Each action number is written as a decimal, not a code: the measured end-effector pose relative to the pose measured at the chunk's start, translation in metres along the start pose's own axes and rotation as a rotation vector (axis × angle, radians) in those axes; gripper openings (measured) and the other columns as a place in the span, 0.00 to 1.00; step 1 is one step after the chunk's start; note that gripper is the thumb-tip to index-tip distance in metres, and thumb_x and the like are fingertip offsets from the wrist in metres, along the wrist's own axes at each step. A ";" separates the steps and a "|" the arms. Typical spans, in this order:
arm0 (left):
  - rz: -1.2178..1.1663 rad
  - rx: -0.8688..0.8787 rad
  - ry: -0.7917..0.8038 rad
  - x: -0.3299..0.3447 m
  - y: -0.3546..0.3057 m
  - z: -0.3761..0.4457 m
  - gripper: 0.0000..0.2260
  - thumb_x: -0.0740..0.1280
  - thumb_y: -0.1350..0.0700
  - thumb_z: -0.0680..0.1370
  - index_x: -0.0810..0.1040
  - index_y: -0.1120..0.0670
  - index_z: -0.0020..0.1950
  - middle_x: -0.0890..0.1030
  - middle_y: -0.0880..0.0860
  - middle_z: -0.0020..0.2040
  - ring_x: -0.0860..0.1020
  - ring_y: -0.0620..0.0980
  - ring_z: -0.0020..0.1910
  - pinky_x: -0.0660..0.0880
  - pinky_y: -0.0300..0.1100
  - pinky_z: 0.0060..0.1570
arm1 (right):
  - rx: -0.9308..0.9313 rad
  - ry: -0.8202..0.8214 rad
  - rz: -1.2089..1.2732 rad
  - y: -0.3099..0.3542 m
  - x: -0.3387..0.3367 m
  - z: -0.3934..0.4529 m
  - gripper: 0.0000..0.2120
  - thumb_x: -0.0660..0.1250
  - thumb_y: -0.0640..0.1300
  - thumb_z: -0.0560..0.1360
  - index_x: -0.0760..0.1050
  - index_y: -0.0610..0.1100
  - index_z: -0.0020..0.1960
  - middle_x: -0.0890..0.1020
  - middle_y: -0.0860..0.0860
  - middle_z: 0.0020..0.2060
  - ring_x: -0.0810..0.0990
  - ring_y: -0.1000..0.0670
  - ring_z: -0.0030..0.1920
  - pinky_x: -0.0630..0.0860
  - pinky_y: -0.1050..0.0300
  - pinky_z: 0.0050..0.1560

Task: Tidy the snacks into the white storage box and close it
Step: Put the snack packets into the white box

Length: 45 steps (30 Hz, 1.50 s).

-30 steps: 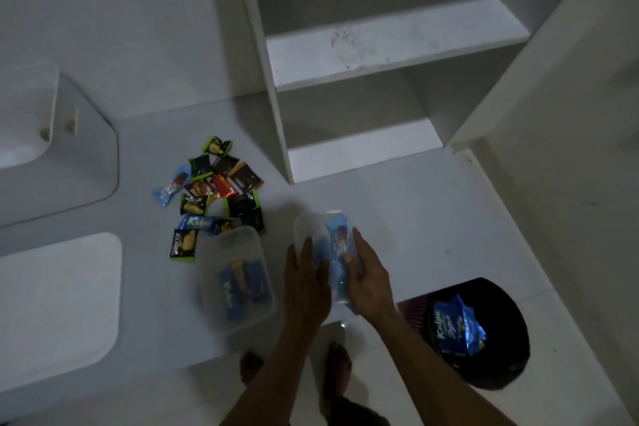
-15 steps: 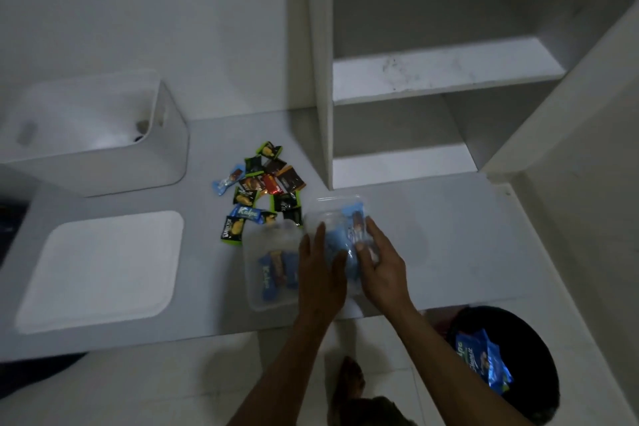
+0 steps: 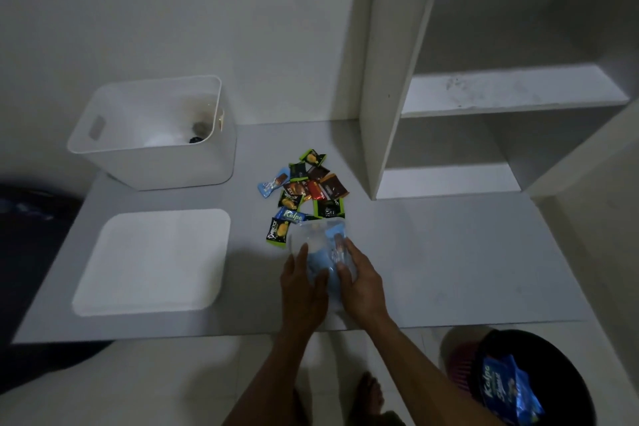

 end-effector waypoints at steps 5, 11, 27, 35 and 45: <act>-0.023 -0.032 0.046 -0.001 0.009 0.000 0.28 0.65 0.50 0.79 0.62 0.55 0.76 0.67 0.60 0.72 0.70 0.57 0.68 0.69 0.41 0.60 | -0.013 0.020 -0.022 -0.010 0.006 -0.001 0.18 0.60 0.47 0.82 0.61 0.57 0.70 0.70 0.59 0.63 0.71 0.59 0.62 0.65 0.81 0.55; -0.053 -0.043 0.068 -0.003 0.013 0.008 0.29 0.65 0.49 0.79 0.59 0.54 0.78 0.64 0.58 0.74 0.68 0.55 0.70 0.67 0.39 0.59 | 0.016 0.036 -0.026 -0.014 0.014 0.007 0.19 0.58 0.53 0.82 0.58 0.57 0.71 0.68 0.58 0.65 0.68 0.59 0.64 0.63 0.82 0.55; -0.122 -0.051 -0.038 -0.036 0.007 0.003 0.32 0.64 0.44 0.79 0.56 0.50 0.79 0.68 0.54 0.73 0.71 0.51 0.68 0.71 0.37 0.60 | 0.010 0.057 0.096 0.022 0.032 -0.003 0.23 0.55 0.65 0.77 0.56 0.69 0.70 0.72 0.61 0.64 0.75 0.61 0.60 0.75 0.71 0.51; -0.127 0.058 -0.163 -0.154 0.025 0.020 0.29 0.66 0.51 0.80 0.60 0.54 0.77 0.71 0.54 0.71 0.72 0.43 0.63 0.67 0.23 0.56 | -0.159 0.027 0.053 0.118 0.111 -0.012 0.23 0.57 0.56 0.81 0.57 0.64 0.74 0.70 0.56 0.70 0.74 0.59 0.63 0.75 0.67 0.59; -0.111 0.113 -0.215 -0.337 0.076 0.065 0.28 0.63 0.41 0.79 0.59 0.44 0.77 0.71 0.47 0.71 0.73 0.46 0.66 0.72 0.40 0.60 | -0.232 -0.061 0.064 0.251 0.253 -0.019 0.24 0.60 0.55 0.81 0.61 0.56 0.76 0.73 0.54 0.69 0.72 0.60 0.62 0.69 0.69 0.59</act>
Point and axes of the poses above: each hand's wrist, its own z-axis towards the middle knuckle, its own x-axis out of the palm, y = z × x, the point moved 1 cm from there along z, towards the middle knuckle
